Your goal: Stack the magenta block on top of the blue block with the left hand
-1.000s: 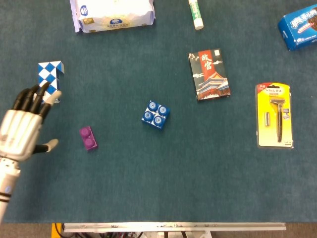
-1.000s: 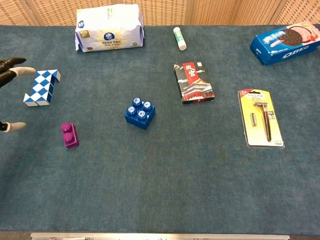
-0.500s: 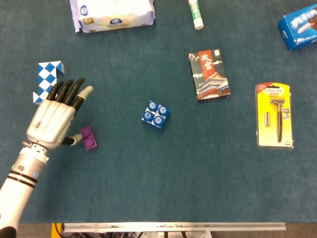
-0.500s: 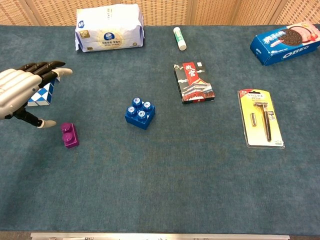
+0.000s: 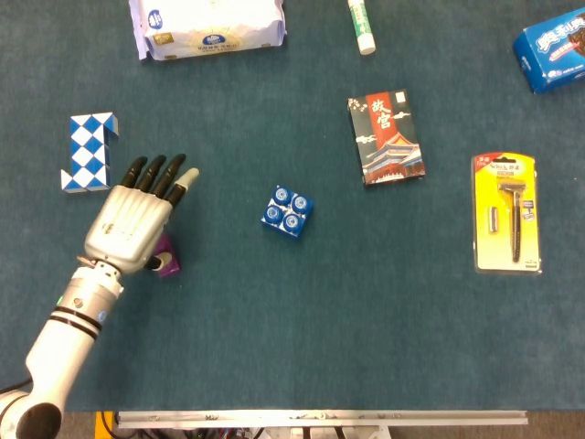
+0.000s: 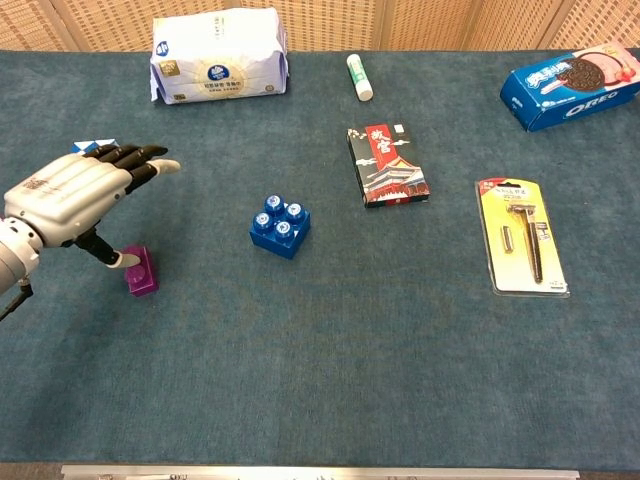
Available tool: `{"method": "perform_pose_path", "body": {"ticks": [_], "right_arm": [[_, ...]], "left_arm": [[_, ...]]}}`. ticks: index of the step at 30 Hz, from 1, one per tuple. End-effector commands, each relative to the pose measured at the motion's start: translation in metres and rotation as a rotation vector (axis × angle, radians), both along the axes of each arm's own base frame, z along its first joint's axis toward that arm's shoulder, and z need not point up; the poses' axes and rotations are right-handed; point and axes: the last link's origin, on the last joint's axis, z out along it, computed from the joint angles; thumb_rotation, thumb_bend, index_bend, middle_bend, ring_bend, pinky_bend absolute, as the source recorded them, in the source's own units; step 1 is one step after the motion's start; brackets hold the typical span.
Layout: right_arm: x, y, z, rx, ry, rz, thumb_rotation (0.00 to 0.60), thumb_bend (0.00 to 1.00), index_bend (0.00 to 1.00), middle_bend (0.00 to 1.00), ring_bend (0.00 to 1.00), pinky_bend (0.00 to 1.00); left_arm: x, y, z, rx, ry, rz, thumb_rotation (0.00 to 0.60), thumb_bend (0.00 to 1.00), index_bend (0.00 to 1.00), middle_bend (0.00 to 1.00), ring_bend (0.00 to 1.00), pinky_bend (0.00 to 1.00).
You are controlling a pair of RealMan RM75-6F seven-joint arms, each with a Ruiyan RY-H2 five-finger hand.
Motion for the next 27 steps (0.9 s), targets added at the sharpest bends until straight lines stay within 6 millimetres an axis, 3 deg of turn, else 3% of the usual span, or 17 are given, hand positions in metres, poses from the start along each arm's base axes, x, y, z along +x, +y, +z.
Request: {"method": "perform_pose_path", "body": {"ticks": [1,27], "right_arm": [[0.000,0.000,0.001,-0.002,-0.001,-0.002,0.600,0.00,0.00,0.08,0.00,0.27],[-0.002,0.000,0.004,-0.004,0.000,-0.016,0.600,0.00,0.00,0.08,0.00,0.27]], "left_arm": [[0.002,0.001,-0.007,-0.015,0.002,0.004,0.600,0.10,0.05,0.00,0.00,0.07],[0.021,0.006,-0.046,-0.067,0.028,-0.021,0.600,0.10,0.04,0.00,0.00,0.07]]}}
